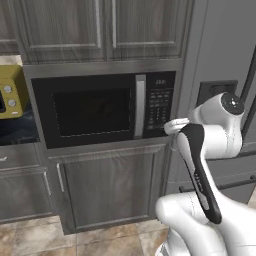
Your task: The microwave is finished heating the chicken drumstick and squash. Take the bowl containing the food and place it on the dining counter.
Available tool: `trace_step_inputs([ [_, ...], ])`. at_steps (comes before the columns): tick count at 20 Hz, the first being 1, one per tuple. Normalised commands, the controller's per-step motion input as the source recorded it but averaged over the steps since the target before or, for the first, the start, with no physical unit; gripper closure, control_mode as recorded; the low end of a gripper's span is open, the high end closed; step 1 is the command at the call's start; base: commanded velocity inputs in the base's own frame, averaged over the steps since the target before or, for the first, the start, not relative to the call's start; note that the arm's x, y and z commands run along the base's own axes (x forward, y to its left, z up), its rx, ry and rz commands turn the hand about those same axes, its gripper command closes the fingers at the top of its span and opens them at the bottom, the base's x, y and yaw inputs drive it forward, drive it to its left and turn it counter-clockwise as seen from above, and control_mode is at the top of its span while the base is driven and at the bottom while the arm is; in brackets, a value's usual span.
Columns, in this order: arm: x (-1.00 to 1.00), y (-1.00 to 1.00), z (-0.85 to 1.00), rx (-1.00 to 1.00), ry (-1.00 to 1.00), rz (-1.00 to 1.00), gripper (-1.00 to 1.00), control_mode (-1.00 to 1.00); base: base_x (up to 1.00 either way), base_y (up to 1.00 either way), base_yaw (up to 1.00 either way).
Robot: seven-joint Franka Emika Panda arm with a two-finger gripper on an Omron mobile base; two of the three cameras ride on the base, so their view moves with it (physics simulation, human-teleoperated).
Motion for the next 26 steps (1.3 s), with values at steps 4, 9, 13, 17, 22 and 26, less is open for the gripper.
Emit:
trace_step_inputs([
  [4, 0.55, 0.24, 0.36, 0.0, 0.0, -0.01, -1.0, -1.0, 0.0, 0.0, 0.0],
  [9, 0.62, 0.36, 0.05, -0.04, 0.04, 0.0, -1.0, -1.0, 0.0, 0.0, 0.0],
  [13, 0.73, 0.24, -0.06, -0.02, 0.0, -0.03, -1.0, -1.0, 0.0, 0.0, 0.0],
  [17, 0.8, 0.06, -0.48, 0.0, -0.07, -0.01, -1.0, -1.0, 0.0, 0.0, 0.0],
  [22, 0.83, 0.0, -0.54, 0.0, -0.27, 0.0, -1.0, -1.0, 0.0, 0.0, 0.0],
  [26, 0.77, 0.0, -0.14, 0.0, -0.18, 0.0, -1.0, -1.0, 0.0, 0.0, 0.0],
])
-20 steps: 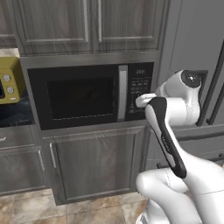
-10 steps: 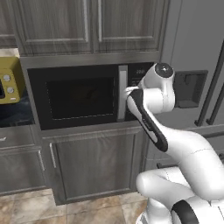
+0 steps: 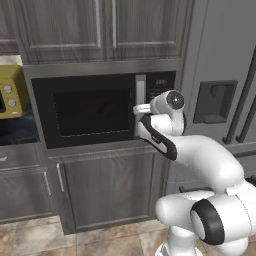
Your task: The microwave is finished heating the chicken drumstick and squash. Take the bowl containing the food and place it on the dining counter.
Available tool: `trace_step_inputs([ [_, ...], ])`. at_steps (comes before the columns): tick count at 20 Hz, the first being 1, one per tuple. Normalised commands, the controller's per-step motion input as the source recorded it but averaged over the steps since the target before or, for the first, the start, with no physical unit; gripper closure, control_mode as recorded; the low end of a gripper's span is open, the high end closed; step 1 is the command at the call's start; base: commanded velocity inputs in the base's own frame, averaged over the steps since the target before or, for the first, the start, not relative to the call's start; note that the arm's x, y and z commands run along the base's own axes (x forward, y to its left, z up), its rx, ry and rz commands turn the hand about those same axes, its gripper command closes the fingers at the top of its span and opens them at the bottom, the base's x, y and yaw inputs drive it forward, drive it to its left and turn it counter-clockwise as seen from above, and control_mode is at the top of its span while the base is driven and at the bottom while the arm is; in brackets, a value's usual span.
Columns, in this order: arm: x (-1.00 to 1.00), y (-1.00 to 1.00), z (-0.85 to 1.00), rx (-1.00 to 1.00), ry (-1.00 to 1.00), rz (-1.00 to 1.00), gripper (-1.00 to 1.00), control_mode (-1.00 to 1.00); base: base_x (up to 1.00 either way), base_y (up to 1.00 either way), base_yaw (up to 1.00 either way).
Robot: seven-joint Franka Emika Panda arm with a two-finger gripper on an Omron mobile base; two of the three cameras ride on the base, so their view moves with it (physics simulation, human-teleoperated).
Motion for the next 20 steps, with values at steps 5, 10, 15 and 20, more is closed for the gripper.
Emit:
trace_step_inputs([
  [5, 0.64, 0.0, -0.01, 0.0, -0.01, 0.0, -1.0, -1.0, 0.0, 0.0, 0.0],
  [10, 0.61, 0.01, 0.0, 0.0, 0.0, 0.0, -1.0, -1.0, 0.0, 0.0, 0.0],
  [15, 0.6, 0.05, -0.02, 0.0, 0.0, 0.0, -1.0, -1.0, 0.0, 0.0, 0.0],
  [20, 0.57, 0.07, -0.03, 0.0, 0.0, 0.0, -1.0, -1.0, 0.0, 0.0, 0.0],
])
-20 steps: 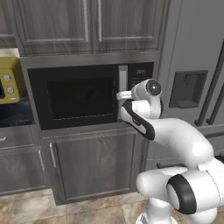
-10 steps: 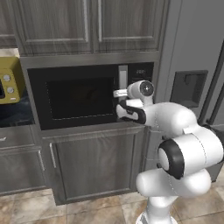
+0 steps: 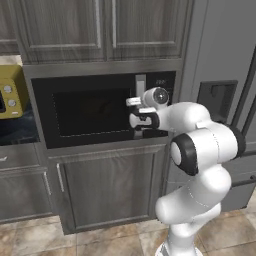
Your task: The microwave is finished heating the chicken drumstick and squash. Take the bowl containing the food and place it on the dining counter.
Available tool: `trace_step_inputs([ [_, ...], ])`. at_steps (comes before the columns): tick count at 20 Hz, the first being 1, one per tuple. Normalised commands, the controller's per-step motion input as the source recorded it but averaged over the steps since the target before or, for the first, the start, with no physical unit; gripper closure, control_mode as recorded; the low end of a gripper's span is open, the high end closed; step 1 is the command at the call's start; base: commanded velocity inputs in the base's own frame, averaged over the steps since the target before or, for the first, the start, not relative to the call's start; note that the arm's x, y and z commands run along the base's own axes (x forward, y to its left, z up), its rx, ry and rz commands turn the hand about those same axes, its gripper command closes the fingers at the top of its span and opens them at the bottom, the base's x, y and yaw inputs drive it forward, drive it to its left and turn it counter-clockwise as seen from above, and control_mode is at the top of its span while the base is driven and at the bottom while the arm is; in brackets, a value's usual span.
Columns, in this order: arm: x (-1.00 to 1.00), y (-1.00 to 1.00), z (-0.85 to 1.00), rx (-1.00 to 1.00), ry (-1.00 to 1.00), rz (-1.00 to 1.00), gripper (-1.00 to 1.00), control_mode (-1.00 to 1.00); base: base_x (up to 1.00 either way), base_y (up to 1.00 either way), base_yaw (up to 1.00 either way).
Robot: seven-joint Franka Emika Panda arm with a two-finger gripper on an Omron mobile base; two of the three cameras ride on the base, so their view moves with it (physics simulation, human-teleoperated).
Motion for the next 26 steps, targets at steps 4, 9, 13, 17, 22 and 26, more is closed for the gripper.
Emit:
trace_step_inputs([
  [4, 0.55, 0.05, -0.02, 0.0, 0.0, 0.0, -1.0, -1.0, 0.0, 0.0, 0.0],
  [9, 0.56, 0.05, -0.03, -0.01, 0.0, 0.0, -1.0, -1.0, 0.0, 0.0, 0.0],
  [13, 0.52, 0.03, -0.03, -0.01, 0.0, 0.0, -1.0, -1.0, 0.0, 0.0, 0.0],
  [17, 0.13, 0.0, 0.0, 0.0, 0.0, 0.0, 1.0, -1.0, 0.0, 0.0, 0.0],
  [22, 0.0, 0.0, 0.0, 0.0, 0.0, 0.0, 1.0, -1.0, 0.0, 0.0, 0.0],
  [26, -0.07, 0.0, 0.0, 0.0, 0.0, 0.0, 1.0, -1.0, 0.0, 0.0, 0.0],
])
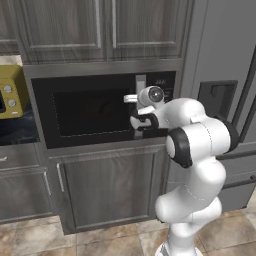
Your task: The microwave is finished heating the chicken drumstick and squash. Take the bowl containing the food and place it on the dining counter.
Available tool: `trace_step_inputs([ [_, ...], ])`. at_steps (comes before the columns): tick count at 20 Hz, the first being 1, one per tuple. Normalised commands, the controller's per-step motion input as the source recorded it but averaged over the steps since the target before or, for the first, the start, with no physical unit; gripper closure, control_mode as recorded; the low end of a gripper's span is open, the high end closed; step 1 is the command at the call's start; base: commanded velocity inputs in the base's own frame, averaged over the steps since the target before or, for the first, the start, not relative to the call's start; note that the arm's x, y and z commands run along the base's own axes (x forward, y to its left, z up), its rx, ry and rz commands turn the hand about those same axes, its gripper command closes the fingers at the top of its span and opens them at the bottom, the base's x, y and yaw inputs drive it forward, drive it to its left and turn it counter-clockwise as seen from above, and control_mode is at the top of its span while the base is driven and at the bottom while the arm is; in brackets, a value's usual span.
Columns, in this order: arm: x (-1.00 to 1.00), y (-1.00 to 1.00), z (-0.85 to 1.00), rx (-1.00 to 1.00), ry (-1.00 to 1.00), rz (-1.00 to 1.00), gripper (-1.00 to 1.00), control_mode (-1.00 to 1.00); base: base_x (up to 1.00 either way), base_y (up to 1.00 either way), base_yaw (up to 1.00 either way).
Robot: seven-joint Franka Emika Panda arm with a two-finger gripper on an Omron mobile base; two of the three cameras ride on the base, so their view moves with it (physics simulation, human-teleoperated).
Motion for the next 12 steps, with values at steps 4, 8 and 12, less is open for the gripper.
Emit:
trace_step_inputs([
  [4, -0.37, 0.0, 0.1, 0.0, 0.0, 0.0, 1.0, -1.0, 0.0, 0.0, 0.0],
  [8, -0.67, 0.07, 0.38, 0.0, -0.02, 0.0, 1.0, -1.0, 0.0, 0.0, 0.0],
  [12, -0.87, 0.26, 0.6, 0.0, -0.05, 0.0, 1.0, -1.0, 0.0, 0.0, 0.0],
])
